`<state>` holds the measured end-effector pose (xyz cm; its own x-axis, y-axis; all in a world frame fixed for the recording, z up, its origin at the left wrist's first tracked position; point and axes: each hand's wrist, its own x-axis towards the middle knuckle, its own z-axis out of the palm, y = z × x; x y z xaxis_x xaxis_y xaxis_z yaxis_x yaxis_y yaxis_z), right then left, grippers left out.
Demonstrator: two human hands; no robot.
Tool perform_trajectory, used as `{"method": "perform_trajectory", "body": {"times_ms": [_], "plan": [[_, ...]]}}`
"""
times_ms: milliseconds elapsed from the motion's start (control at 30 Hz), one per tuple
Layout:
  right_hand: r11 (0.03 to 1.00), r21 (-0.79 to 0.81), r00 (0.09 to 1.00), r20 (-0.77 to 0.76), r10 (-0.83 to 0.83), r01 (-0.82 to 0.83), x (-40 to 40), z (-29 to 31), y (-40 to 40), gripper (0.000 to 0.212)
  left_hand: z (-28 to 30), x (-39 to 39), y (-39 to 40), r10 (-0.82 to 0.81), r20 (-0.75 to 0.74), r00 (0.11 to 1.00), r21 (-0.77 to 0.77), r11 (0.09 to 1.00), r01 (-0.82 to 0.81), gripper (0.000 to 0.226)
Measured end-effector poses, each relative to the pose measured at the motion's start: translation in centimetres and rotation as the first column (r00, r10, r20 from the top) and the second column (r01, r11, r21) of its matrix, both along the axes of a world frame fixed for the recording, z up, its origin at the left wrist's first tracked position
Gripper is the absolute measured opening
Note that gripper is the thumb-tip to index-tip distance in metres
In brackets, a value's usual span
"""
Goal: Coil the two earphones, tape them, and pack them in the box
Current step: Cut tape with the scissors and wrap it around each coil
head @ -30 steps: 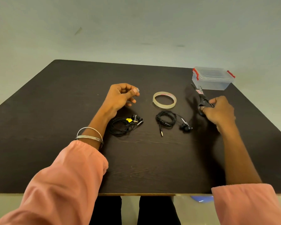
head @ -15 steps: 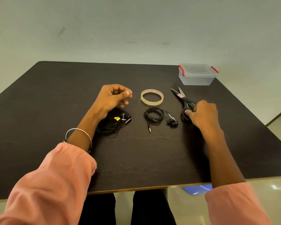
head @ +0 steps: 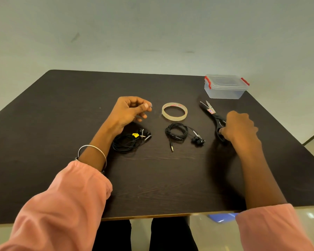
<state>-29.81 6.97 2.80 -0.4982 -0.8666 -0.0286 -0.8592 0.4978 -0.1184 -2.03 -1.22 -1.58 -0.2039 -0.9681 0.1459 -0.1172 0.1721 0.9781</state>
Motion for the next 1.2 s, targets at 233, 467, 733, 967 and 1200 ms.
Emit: {"method": "perform_trajectory", "body": {"times_ms": [233, 467, 733, 967, 1200], "plan": [[0.876, -0.466, 0.605, 0.665, 0.438, -0.122, 6.4, 2.5, -2.2, 0.013, 0.5, 0.1, 0.4, -0.005, -0.144, 0.99, 0.07, 0.997, 0.016, 0.014], [0.957, -0.289, 0.108, 0.951, 0.289, -0.018, 13.3, 1.4, -6.5, 0.022, 0.8, 0.7, 0.3, 0.031, -0.312, 0.95, 0.094, 0.996, -0.001, 0.012], [0.963, -0.202, -0.131, 0.965, 0.227, 0.178, 15.1, 0.0, -7.7, 0.022, 0.6, 1.2, -0.1, 0.044, -0.259, 0.965, 0.107, 0.994, -0.016, 0.014], [0.953, -0.203, -0.166, 0.956, 0.243, 0.224, 14.7, -0.7, -7.6, 0.028, 0.7, 1.9, -0.2, -0.02, -0.208, 0.978, 0.113, 0.993, 0.045, 0.025], [0.924, -0.286, -0.014, 0.954, 0.299, 0.256, 13.7, -0.8, -7.1, 0.034, 1.4, 4.5, -0.1, -0.046, 0.151, 0.988, 0.093, 0.995, 0.033, 0.024]]}}
